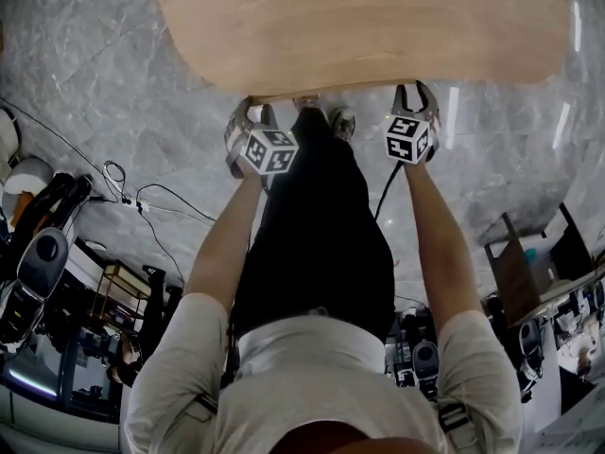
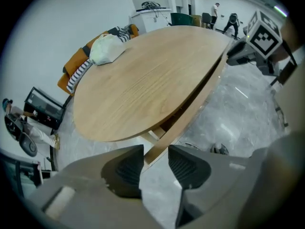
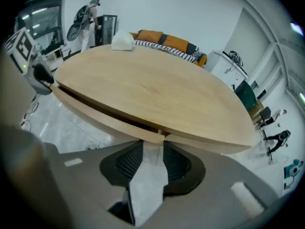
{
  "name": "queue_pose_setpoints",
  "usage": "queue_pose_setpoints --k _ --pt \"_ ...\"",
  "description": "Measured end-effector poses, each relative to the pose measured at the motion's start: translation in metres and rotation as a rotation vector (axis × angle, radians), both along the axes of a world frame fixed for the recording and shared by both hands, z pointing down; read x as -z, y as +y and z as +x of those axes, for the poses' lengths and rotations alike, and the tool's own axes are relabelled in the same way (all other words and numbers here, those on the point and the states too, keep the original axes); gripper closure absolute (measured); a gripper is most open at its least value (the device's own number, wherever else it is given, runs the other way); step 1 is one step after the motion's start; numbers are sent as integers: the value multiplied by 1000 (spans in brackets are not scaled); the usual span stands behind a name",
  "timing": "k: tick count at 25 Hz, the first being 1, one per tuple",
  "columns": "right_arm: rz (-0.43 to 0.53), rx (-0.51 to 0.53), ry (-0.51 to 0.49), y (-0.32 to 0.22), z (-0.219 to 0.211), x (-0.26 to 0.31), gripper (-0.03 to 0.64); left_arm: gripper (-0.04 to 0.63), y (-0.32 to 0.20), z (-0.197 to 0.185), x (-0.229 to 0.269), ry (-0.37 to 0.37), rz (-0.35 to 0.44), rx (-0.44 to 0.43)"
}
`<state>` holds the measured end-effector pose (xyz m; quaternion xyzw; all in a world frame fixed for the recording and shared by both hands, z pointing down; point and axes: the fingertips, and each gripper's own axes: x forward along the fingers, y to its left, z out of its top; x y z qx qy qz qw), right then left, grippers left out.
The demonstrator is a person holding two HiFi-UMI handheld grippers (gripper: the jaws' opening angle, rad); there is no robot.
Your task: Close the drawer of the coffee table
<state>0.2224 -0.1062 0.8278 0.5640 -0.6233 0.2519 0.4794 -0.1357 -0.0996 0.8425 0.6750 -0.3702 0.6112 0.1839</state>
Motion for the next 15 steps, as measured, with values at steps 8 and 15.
queue_pose_setpoints --k 8,15 --pt "64 -191 -138 -10 4 1 485 402 -10 -2 1 93 -9 240" --pt "82 -231 -198 -16 8 1 499 399 -19 2 4 139 -19 308"
